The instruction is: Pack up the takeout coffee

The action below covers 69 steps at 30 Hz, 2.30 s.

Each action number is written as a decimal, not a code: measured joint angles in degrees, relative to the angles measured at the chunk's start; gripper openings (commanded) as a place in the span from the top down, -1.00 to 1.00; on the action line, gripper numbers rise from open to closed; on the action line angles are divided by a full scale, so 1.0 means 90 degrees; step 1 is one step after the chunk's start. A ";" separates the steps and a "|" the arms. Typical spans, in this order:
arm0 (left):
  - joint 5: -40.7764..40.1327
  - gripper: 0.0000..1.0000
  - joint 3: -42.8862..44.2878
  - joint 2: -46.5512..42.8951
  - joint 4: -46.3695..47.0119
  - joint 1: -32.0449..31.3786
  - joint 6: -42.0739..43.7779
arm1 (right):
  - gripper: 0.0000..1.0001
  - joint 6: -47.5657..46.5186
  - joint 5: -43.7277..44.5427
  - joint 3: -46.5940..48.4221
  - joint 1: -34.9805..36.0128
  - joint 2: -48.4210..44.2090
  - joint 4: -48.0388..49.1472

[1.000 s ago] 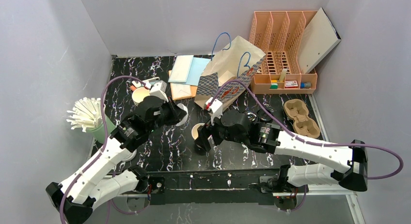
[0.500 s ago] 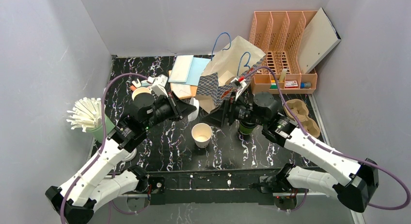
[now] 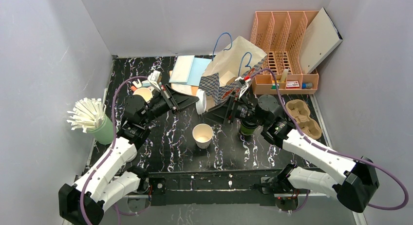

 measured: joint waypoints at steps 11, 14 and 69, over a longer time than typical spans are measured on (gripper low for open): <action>0.0284 1.00 0.0000 -0.0182 0.0384 0.0000 -0.0277 | -0.96 0.0158 0.0578 0.0114 -0.0002 0.0134 0.0070; 0.0289 1.00 -0.0005 -0.0182 0.0384 0.0000 -0.0284 | -0.94 0.0170 0.0551 0.0231 -0.0002 0.0282 0.0148; 0.0141 -0.38 0.0187 -0.0367 -0.1241 0.0024 0.1061 | -0.74 0.0148 0.0753 0.0250 -0.0002 0.0461 -0.0017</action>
